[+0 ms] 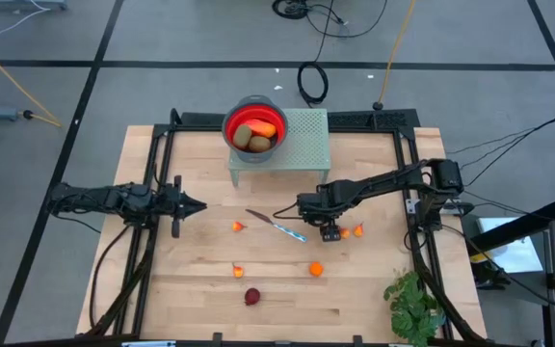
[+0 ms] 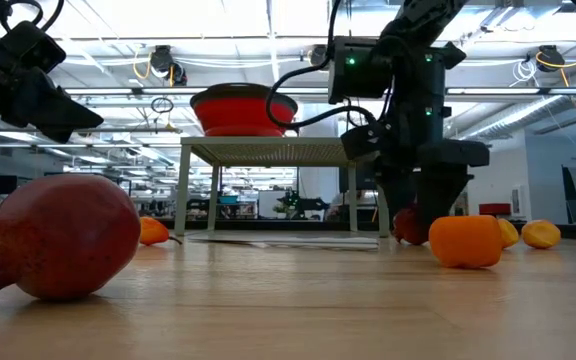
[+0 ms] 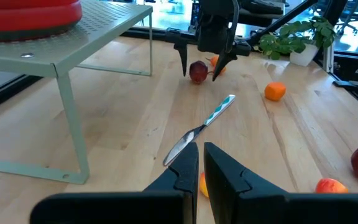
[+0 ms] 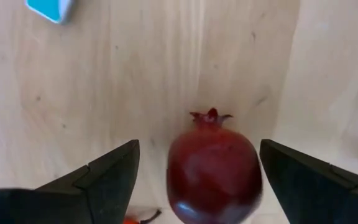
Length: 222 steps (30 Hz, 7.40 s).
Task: Pick & Place Fruit
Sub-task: Put the pomegranate into the red strainer bowl
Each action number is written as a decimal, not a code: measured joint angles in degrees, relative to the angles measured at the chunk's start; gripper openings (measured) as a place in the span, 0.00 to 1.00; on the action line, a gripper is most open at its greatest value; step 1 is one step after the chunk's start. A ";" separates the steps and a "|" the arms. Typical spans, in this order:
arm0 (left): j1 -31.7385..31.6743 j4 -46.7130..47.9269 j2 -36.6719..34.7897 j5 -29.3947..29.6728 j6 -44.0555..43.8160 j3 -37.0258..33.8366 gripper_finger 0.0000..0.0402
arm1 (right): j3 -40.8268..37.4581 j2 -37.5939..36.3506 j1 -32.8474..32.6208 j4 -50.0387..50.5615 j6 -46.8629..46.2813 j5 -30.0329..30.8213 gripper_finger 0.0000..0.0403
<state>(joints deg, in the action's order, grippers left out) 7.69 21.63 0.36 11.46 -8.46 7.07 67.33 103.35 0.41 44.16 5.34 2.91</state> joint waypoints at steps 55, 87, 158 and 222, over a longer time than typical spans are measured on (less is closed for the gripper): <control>0.01 0.02 0.00 0.04 -0.64 0.02 0.06 | 19.98 -1.30 -11.67 6.18 -9.22 -0.12 0.45; 0.00 -0.45 0.02 0.44 0.61 0.07 0.06 | 19.93 -5.44 -10.57 -34.24 -3.09 -6.10 0.44; -0.01 -2.16 0.01 2.16 -13.08 0.04 0.06 | -59.06 -54.69 -10.25 -127.20 -44.19 5.51 0.44; -0.01 -2.16 0.00 2.16 -14.35 0.02 0.06 | -59.04 -54.64 -10.26 -125.52 13.87 4.30 0.45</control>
<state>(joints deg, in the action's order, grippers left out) 7.68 19.46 0.36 13.63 -22.81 7.09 8.29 48.71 -9.85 -81.36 19.21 7.20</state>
